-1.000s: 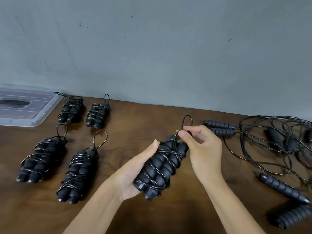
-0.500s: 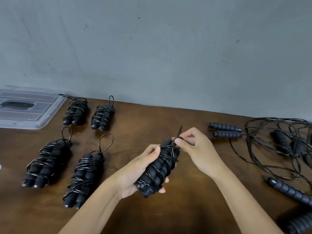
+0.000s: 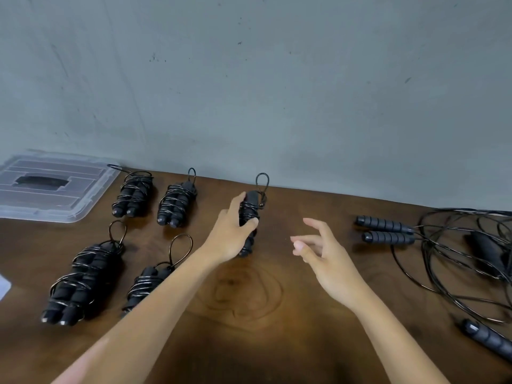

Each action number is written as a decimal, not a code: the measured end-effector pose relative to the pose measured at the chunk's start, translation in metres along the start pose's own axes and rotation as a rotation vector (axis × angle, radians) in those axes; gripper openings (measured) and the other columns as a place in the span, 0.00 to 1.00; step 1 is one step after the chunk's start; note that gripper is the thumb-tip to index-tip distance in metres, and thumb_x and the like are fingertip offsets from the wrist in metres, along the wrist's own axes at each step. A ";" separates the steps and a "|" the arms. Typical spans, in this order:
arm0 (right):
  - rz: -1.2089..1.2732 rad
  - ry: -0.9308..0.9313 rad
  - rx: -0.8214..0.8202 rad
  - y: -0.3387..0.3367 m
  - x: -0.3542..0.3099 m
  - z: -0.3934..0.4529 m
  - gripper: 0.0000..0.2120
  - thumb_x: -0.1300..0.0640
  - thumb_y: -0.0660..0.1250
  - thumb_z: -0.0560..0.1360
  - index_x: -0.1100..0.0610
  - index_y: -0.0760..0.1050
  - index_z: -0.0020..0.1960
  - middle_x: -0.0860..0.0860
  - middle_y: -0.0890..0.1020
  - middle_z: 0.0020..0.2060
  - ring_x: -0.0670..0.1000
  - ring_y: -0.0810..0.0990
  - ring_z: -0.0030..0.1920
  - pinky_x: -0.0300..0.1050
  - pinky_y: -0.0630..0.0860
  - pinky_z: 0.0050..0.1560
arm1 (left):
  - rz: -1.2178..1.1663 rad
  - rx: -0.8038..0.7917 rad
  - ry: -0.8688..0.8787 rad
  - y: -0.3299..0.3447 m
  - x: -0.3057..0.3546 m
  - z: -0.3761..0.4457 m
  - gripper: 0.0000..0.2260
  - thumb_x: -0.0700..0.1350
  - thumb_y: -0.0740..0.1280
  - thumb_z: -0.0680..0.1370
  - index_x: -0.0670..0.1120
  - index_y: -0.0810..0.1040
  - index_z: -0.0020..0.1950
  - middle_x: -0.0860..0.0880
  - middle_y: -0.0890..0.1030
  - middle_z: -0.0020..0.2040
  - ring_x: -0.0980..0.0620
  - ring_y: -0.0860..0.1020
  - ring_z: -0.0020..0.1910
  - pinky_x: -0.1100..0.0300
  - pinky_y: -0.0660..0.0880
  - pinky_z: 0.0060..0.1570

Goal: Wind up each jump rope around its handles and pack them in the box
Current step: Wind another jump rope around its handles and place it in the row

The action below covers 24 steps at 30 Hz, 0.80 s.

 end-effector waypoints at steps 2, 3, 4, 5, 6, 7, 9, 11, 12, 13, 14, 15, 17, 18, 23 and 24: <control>0.017 -0.001 -0.010 0.004 0.003 0.000 0.25 0.44 0.64 0.82 0.44 0.61 0.76 0.37 0.82 0.56 0.39 0.82 0.55 0.45 0.77 0.64 | 0.225 0.060 -0.022 -0.003 -0.009 0.024 0.32 0.53 0.64 0.84 0.60 0.51 0.84 0.42 0.69 0.70 0.38 0.76 0.62 0.46 0.74 0.65; 0.023 0.001 -0.015 0.006 0.004 -0.001 0.25 0.44 0.64 0.82 0.45 0.62 0.76 0.38 0.83 0.56 0.39 0.82 0.55 0.45 0.77 0.64 | 0.338 0.076 -0.038 -0.003 -0.011 0.034 0.31 0.54 0.63 0.85 0.60 0.50 0.84 0.40 0.66 0.73 0.36 0.74 0.65 0.43 0.73 0.66; 0.025 0.005 -0.019 0.007 0.006 -0.002 0.25 0.44 0.64 0.82 0.45 0.62 0.76 0.39 0.83 0.56 0.39 0.83 0.54 0.45 0.78 0.64 | 0.442 0.084 -0.057 -0.003 -0.013 0.041 0.31 0.54 0.61 0.86 0.59 0.49 0.85 0.40 0.64 0.75 0.34 0.71 0.68 0.41 0.73 0.66; 0.026 0.012 -0.024 0.008 0.008 -0.003 0.25 0.44 0.64 0.81 0.45 0.62 0.76 0.39 0.83 0.56 0.39 0.83 0.54 0.45 0.78 0.64 | 0.533 0.089 -0.077 -0.002 -0.013 0.047 0.31 0.53 0.60 0.86 0.58 0.48 0.85 0.39 0.63 0.76 0.34 0.69 0.69 0.41 0.73 0.65; 0.028 0.021 -0.030 0.009 0.010 -0.004 0.25 0.43 0.64 0.81 0.44 0.62 0.76 0.39 0.83 0.56 0.39 0.83 0.54 0.44 0.78 0.64 | 0.608 0.087 -0.097 -0.002 -0.015 0.051 0.31 0.53 0.59 0.87 0.57 0.46 0.85 0.39 0.62 0.77 0.35 0.68 0.70 0.41 0.73 0.64; 0.032 0.031 -0.035 0.009 0.013 -0.005 0.25 0.42 0.64 0.81 0.44 0.62 0.75 0.39 0.83 0.56 0.39 0.83 0.54 0.44 0.78 0.64 | 0.663 0.083 -0.114 -0.001 -0.016 0.054 0.31 0.52 0.59 0.87 0.56 0.45 0.86 0.38 0.62 0.77 0.35 0.67 0.70 0.41 0.73 0.63; 0.048 0.047 -0.041 0.007 0.018 -0.007 0.25 0.43 0.64 0.81 0.44 0.63 0.75 0.39 0.83 0.56 0.39 0.83 0.53 0.43 0.77 0.63 | 0.721 0.071 -0.154 0.001 -0.023 0.058 0.32 0.52 0.59 0.87 0.56 0.43 0.86 0.38 0.62 0.77 0.35 0.67 0.70 0.41 0.74 0.63; 0.057 0.058 -0.039 0.005 0.023 -0.009 0.24 0.44 0.64 0.81 0.44 0.63 0.75 0.39 0.83 0.55 0.39 0.83 0.53 0.43 0.77 0.62 | 0.747 0.069 -0.179 0.003 -0.029 0.059 0.34 0.53 0.60 0.87 0.57 0.41 0.85 0.38 0.62 0.78 0.35 0.67 0.71 0.41 0.74 0.63; 0.057 0.062 -0.036 0.003 0.025 -0.009 0.23 0.44 0.64 0.81 0.44 0.63 0.75 0.39 0.83 0.55 0.40 0.84 0.53 0.43 0.78 0.62 | 0.748 0.073 -0.185 0.003 -0.031 0.059 0.34 0.53 0.60 0.87 0.57 0.41 0.85 0.38 0.61 0.79 0.35 0.67 0.72 0.41 0.74 0.63; 0.055 0.069 -0.036 0.001 0.028 -0.010 0.24 0.45 0.64 0.81 0.45 0.63 0.75 0.40 0.84 0.55 0.40 0.84 0.53 0.44 0.78 0.63 | 0.742 0.079 -0.191 0.006 -0.032 0.060 0.35 0.54 0.60 0.86 0.58 0.40 0.85 0.38 0.60 0.80 0.35 0.67 0.73 0.41 0.74 0.64; 0.055 0.071 -0.035 0.000 0.029 -0.011 0.24 0.45 0.64 0.82 0.45 0.63 0.75 0.40 0.84 0.55 0.40 0.84 0.53 0.45 0.78 0.63 | 0.746 0.093 -0.198 0.004 -0.032 0.059 0.36 0.55 0.61 0.86 0.58 0.39 0.85 0.38 0.58 0.81 0.34 0.66 0.74 0.40 0.73 0.65; 0.052 0.074 -0.034 -0.002 0.031 -0.011 0.23 0.45 0.64 0.82 0.45 0.63 0.75 0.40 0.84 0.55 0.40 0.84 0.53 0.45 0.78 0.63 | 0.757 0.104 -0.206 0.004 -0.033 0.060 0.37 0.56 0.62 0.85 0.58 0.38 0.85 0.39 0.56 0.83 0.34 0.65 0.75 0.39 0.72 0.67; 0.048 0.081 -0.033 -0.006 0.036 -0.012 0.23 0.46 0.64 0.82 0.45 0.64 0.74 0.40 0.84 0.55 0.41 0.84 0.52 0.44 0.78 0.62 | 0.795 0.121 -0.224 0.004 -0.033 0.060 0.39 0.59 0.62 0.84 0.58 0.38 0.85 0.38 0.51 0.84 0.33 0.63 0.77 0.36 0.67 0.71; 0.052 0.084 -0.032 -0.008 0.037 -0.013 0.22 0.46 0.64 0.82 0.45 0.64 0.74 0.39 0.84 0.54 0.41 0.84 0.52 0.44 0.78 0.61 | 0.819 0.129 -0.225 0.005 -0.033 0.060 0.40 0.60 0.62 0.84 0.57 0.38 0.85 0.38 0.49 0.84 0.32 0.60 0.78 0.34 0.64 0.73; 0.022 0.100 -0.036 -0.024 0.052 -0.018 0.23 0.43 0.64 0.81 0.44 0.64 0.74 0.40 0.83 0.56 0.39 0.84 0.52 0.42 0.78 0.61 | 0.906 0.195 -0.127 0.022 -0.016 0.059 0.40 0.61 0.62 0.83 0.53 0.41 0.85 0.37 0.46 0.84 0.32 0.50 0.82 0.34 0.51 0.78; 0.014 0.105 -0.037 -0.028 0.056 -0.019 0.23 0.43 0.64 0.81 0.44 0.64 0.74 0.40 0.83 0.57 0.39 0.84 0.52 0.41 0.78 0.61 | 0.920 0.209 -0.086 0.029 -0.009 0.057 0.39 0.60 0.62 0.84 0.52 0.43 0.86 0.37 0.46 0.84 0.32 0.48 0.82 0.35 0.49 0.79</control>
Point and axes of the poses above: each hand's wrist, its own z-axis towards the middle knuckle, its own y-axis out of the palm, x = y × z, the point moved 8 cm from there along z, towards the middle knuckle
